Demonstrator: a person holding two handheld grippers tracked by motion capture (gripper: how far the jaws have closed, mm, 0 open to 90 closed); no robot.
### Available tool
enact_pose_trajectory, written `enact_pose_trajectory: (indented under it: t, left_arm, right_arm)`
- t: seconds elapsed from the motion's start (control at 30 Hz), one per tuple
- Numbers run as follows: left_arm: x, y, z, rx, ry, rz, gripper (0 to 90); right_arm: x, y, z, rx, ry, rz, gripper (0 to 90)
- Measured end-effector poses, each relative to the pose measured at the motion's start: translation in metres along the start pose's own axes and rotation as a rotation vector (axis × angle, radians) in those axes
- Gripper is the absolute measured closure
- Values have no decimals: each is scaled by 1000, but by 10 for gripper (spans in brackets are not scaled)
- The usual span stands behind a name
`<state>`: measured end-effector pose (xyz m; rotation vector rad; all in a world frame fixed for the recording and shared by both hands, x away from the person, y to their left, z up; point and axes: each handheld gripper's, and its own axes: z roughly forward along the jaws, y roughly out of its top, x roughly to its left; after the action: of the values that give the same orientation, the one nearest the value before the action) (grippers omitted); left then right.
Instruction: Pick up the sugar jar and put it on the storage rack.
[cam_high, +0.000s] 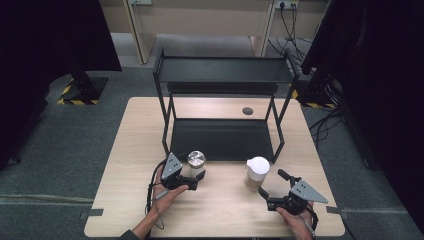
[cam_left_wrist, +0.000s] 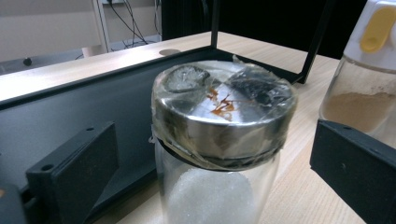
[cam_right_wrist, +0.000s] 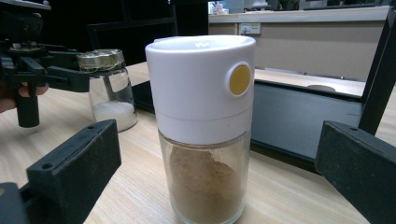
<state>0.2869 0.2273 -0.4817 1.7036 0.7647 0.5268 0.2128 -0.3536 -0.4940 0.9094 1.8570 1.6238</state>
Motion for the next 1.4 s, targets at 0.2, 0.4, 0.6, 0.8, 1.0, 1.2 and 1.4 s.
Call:
enact_pose_trajectory:
  t: [0.2,0.4,0.6,0.8,1.0,1.2,1.4]
  left_arm:
    - [2,2,5,18,-6,2,32]
    - [4,3,10,36,-8,-2,85]
    - [4,5,13,57,-16,5,146]
    - [6,6,15,61,-17,18,232]
    - [8,4,16,59,-33,14,302]
    - [6,2,15,50,-27,21,306]
    - [7,4,15,53,-28,30,307]
  right_arm:
    - [0,0,1,2,4,-4,5]
    - [0,0,0,0,1,-2,5]
    - [0,0,0,1,3,-3,5]
    - [-1,0,0,0,4,-2,5]
    - [-1,0,1,-1,5,0,6]
    - [-1,0,1,-1,5,1,5]
    - [-1,0,0,-3,4,1,6]
